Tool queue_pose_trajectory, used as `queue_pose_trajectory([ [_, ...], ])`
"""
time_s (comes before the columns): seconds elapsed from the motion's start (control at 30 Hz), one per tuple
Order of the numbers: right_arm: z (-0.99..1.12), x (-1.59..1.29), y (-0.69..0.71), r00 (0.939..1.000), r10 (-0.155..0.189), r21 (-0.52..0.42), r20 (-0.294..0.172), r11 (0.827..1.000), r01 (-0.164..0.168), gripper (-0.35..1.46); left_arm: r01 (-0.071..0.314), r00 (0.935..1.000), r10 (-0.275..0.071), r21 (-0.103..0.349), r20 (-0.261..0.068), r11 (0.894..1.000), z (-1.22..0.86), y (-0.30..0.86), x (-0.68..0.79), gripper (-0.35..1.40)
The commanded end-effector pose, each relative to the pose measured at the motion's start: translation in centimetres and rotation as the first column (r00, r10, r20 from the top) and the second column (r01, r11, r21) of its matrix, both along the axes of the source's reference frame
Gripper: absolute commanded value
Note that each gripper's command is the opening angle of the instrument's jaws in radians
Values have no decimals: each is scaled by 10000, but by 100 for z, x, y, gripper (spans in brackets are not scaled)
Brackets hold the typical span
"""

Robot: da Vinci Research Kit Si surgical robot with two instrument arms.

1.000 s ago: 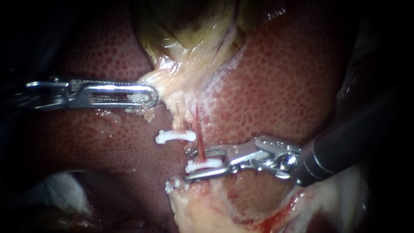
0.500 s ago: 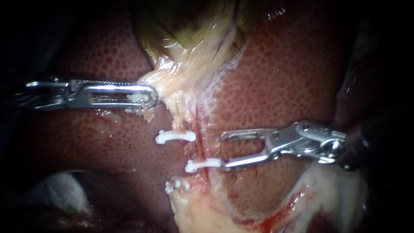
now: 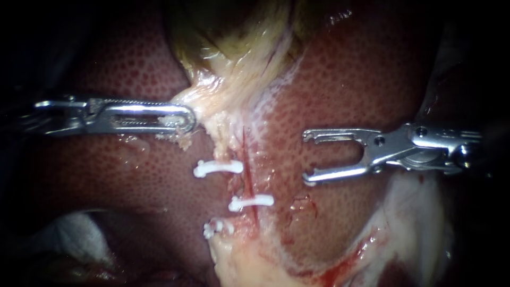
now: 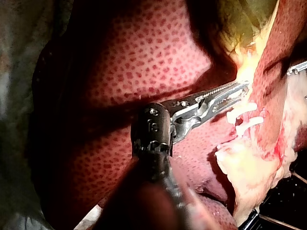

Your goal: Going back first clip right tube

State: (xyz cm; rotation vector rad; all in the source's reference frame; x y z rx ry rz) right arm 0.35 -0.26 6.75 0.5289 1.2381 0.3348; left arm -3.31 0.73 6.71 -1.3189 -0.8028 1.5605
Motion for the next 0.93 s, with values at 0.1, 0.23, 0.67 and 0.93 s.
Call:
queue_pose_trajectory([
  [0.1, 1, 0, -1, 10000, -93, -44, 24, 9999, 93, 49, -13, 9999, 12, -38, -157, 10000, 15, 1, -13, -35],
  [0.23, 0, 0, -1, 9999, -145, -25, -12, 9999, 145, 49, -200, 9994, 198, -78, -276, 9998, 39, -2, -32, -35],
  [0.67, -1, -2, -2, 9998, -218, -20, 9, 9998, 218, 49, -548, 9974, 542, -115, -467, 9984, 84, -12, -64, -35],
  [0.93, -1, -2, -2, 9997, -258, -66, -20, 9996, 258, 49, -551, 9974, 545, -111, -463, 9984, 83, -11, -63, -35],
])
